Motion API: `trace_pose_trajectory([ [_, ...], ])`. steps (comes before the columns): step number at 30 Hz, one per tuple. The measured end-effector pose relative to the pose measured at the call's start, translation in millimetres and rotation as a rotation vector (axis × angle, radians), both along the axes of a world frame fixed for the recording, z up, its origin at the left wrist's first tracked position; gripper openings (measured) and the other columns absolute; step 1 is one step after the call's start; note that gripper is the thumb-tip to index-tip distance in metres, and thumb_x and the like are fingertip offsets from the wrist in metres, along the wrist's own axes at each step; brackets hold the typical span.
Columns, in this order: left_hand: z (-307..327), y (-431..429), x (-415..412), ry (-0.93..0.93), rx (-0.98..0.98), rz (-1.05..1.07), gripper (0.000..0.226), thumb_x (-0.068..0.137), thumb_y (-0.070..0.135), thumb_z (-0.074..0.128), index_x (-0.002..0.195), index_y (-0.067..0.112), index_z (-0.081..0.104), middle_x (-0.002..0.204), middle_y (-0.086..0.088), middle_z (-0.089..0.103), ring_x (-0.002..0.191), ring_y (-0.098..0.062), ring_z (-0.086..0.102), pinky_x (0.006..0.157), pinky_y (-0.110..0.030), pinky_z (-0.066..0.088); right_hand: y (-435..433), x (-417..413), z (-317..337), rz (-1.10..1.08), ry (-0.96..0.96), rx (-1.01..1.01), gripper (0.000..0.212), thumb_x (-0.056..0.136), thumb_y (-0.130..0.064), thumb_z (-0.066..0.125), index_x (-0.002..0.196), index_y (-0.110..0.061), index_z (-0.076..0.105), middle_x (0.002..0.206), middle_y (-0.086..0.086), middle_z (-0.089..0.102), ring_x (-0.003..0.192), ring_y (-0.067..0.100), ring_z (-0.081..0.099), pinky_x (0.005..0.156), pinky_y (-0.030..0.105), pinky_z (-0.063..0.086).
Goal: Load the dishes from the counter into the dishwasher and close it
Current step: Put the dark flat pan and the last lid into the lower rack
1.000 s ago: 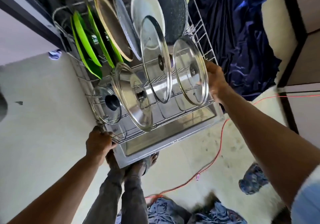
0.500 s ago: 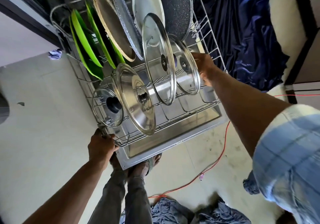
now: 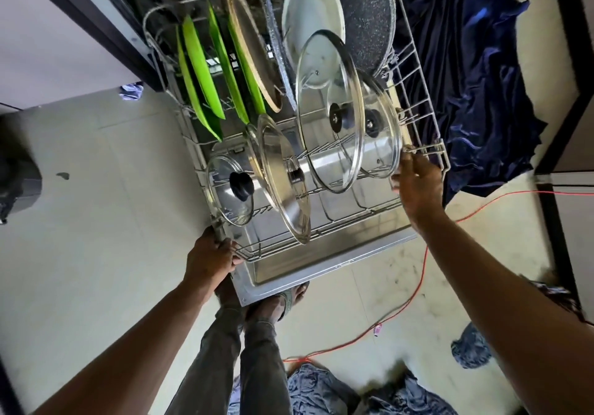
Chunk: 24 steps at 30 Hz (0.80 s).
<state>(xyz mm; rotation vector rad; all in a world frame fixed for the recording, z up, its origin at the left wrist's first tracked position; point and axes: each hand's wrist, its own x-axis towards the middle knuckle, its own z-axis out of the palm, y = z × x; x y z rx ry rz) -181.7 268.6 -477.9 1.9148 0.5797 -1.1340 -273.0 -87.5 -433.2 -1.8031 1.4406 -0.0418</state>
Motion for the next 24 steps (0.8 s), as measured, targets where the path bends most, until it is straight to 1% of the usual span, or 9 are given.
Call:
trace_pose_trajectory([
  [2, 6.3, 5.1, 1.4, -0.06, 0.059, -0.157, 0.014, 0.107, 0.019, 0.055, 0.12, 0.02, 0.059, 0.114, -0.005, 0.076, 0.088, -0.026, 0.079, 0.081, -0.041, 0.064, 20.6, -15.3, 6.7, -0.025, 0.028, -0.097, 0.03, 0.099, -0.047, 0.046, 0.11, -0.029, 0.068, 0.1, 0.004, 0.072, 0.092, 0.028, 0.068, 0.086, 0.051, 0.056],
  [4, 15.2, 12.0, -5.2, -0.199, 0.211, -0.316, 0.03, 0.105, 0.029, 0.058, 0.134, 0.021, 0.056, 0.121, -0.004, 0.074, 0.106, -0.031, 0.073, 0.094, -0.041, 0.056, 41.0, -30.0, 8.8, -0.104, -0.012, -0.127, 0.029, 0.101, -0.032, 0.051, 0.119, -0.017, 0.066, 0.108, 0.011, 0.072, 0.097, 0.033, 0.067, 0.088, 0.054, 0.055],
  [6, 31.5, 14.1, -18.3, -0.316, 0.252, -0.184, 0.033, 0.102, 0.028, 0.06, 0.134, 0.024, 0.056, 0.119, -0.001, 0.074, 0.106, -0.026, 0.071, 0.09, -0.035, 0.049, 60.9, -40.3, 14.2, -0.185, -0.027, -0.057, 0.026, 0.102, -0.02, 0.052, 0.123, -0.007, 0.061, 0.108, 0.018, 0.069, 0.093, 0.039, 0.067, 0.082, 0.054, 0.056],
  [8, 43.0, 12.9, -32.6, -0.362, 0.245, 0.012, 0.02, 0.101, 0.026, 0.061, 0.12, 0.027, 0.062, 0.111, 0.003, 0.074, 0.096, -0.019, 0.068, 0.087, -0.033, 0.047, 76.5, -42.9, 20.7, -0.344, -0.081, 0.137, 0.027, 0.104, -0.012, 0.047, 0.13, -0.007, 0.052, 0.102, 0.016, 0.065, 0.076, 0.033, 0.065, 0.068, 0.044, 0.054],
  [10, 47.2, 9.0, -41.9, -0.246, 0.128, 0.269, 0.011, 0.1, 0.015, 0.061, 0.101, 0.025, 0.065, 0.092, 0.001, 0.076, 0.083, -0.025, 0.07, 0.077, -0.032, 0.054, 86.1, -39.3, 27.2, -0.5, -0.084, 0.356, 0.035, 0.106, -0.013, 0.043, 0.14, -0.009, 0.043, 0.103, 0.014, 0.059, 0.067, 0.026, 0.061, 0.058, 0.033, 0.047],
  [13, 45.9, -5.1, -57.6, 0.18, -0.131, 0.576, 0.017, 0.103, 0.012, 0.059, 0.088, 0.018, 0.065, 0.069, -0.002, 0.073, 0.056, -0.027, 0.07, 0.046, -0.019, 0.049, 91.0, -40.0, 27.4, -0.475, -0.058, 0.56, 0.045, 0.108, -0.027, 0.047, 0.146, -0.008, 0.036, 0.113, 0.025, 0.063, 0.069, 0.028, 0.062, 0.061, 0.032, 0.045],
  [16, 38.3, -25.7, -83.3, 0.365, -0.207, 0.426, 0.01, 0.103, 0.03, 0.063, 0.103, 0.021, 0.066, 0.083, -0.002, 0.08, 0.062, -0.019, 0.077, 0.051, -0.026, 0.057, 84.8, -37.7, 19.6, -0.354, -0.025, 0.6, 0.043, 0.107, -0.038, 0.047, 0.137, -0.007, 0.044, 0.109, 0.027, 0.068, 0.067, 0.028, 0.062, 0.058, 0.029, 0.042],
  [20, 22.8, -64.6, -95.0, 0.231, -0.307, 0.592, 0.025, 0.094, 0.037, 0.07, 0.103, 0.014, 0.064, 0.08, -0.002, 0.08, 0.062, -0.019, 0.075, 0.051, -0.025, 0.058, 64.3, -40.4, -2.0, -0.309, -0.075, 0.728, 0.029, 0.104, -0.039, 0.053, 0.088, -0.015, 0.058, 0.077, 0.012, 0.062, 0.055, 0.02, 0.056, 0.056, 0.028, 0.037],
  [24, 10.6, -91.9, -102.2, 0.09, -0.275, 0.704, 0.018, 0.107, 0.023, 0.057, 0.093, 0.013, 0.062, 0.085, -0.005, 0.073, 0.067, -0.014, 0.074, 0.06, -0.024, 0.06, 31.6, -57.8, -22.2, -0.444, -0.208, 0.964, 0.033, 0.098, -0.041, 0.061, 0.08, -0.016, 0.053, 0.065, 0.007, 0.058, 0.057, 0.02, 0.05, 0.06, 0.031, 0.039],
])
